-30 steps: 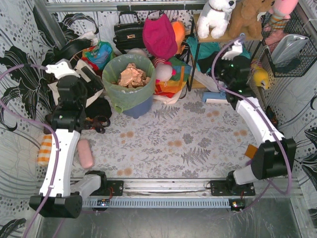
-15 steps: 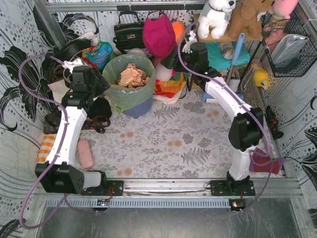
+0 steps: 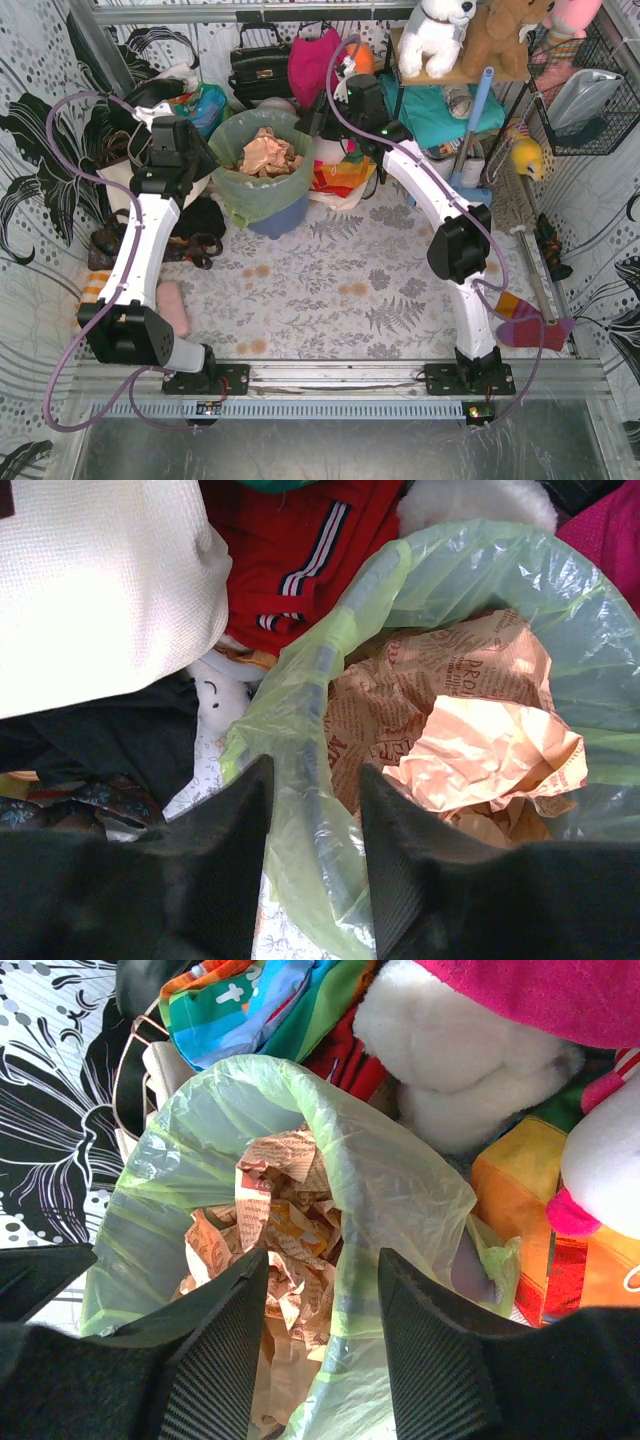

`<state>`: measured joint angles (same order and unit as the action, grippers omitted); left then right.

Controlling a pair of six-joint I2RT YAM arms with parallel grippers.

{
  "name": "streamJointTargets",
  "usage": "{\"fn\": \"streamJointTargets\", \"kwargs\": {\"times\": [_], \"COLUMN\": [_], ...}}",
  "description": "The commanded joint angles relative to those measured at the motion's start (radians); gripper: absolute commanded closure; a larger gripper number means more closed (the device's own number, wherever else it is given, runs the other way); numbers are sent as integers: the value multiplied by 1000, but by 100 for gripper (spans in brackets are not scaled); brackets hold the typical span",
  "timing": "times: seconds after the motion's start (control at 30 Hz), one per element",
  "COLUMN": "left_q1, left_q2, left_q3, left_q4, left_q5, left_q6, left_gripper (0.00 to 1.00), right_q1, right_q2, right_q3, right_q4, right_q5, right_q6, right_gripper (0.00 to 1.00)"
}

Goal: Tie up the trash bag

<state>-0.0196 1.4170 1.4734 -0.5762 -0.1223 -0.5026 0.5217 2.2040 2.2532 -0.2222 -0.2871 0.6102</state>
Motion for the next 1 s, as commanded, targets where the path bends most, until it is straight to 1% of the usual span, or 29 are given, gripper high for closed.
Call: {"fn": "streamJointTargets", "kwargs": {"times": [0.0, 0.03, 0.07, 0.23, 0.4, 0.57, 0.73, 0.77, 0.87, 0.93, 0.97], "left_q1": [4, 4, 4, 4, 4, 4, 4, 4, 3, 3, 4], "left_q2": [22, 27, 32, 54, 67, 82, 95, 97, 99, 99, 98], "left_q3": [44, 50, 56, 71, 74, 80, 84, 87, 92, 95, 99], "left_q4": [35, 33, 33, 29, 27, 21, 18, 15, 10, 9, 5], "left_q5": [-10, -10, -9, 1, 6, 5, 19, 20, 25, 30, 33], "left_q6": [29, 31, 34, 38, 45, 49, 52, 54, 59, 61, 63], "left_gripper": [59, 64, 66, 67, 71, 71, 72, 74, 87, 95, 99], "right_q1": [8, 8, 9, 14, 22, 23, 23, 23, 23, 24, 24], "right_q2": [37, 44, 50, 65, 76, 88, 92, 92, 91, 89, 87], "right_q3": [84, 91, 98, 116, 140, 158, 160, 160, 163, 164, 166], "right_q4": [-64, -70, -75, -90, -110, -132, -138, -140, -142, -144, -146], "right_q5": [13, 16, 18, 23, 37, 47, 49, 49, 49, 53, 56], "right_q6": [4, 4, 4, 0, -22, -26, -30, -30, -33, -34, -36], "right_gripper": [54, 54, 55, 59, 64, 66, 74, 75, 82, 90, 96]}}
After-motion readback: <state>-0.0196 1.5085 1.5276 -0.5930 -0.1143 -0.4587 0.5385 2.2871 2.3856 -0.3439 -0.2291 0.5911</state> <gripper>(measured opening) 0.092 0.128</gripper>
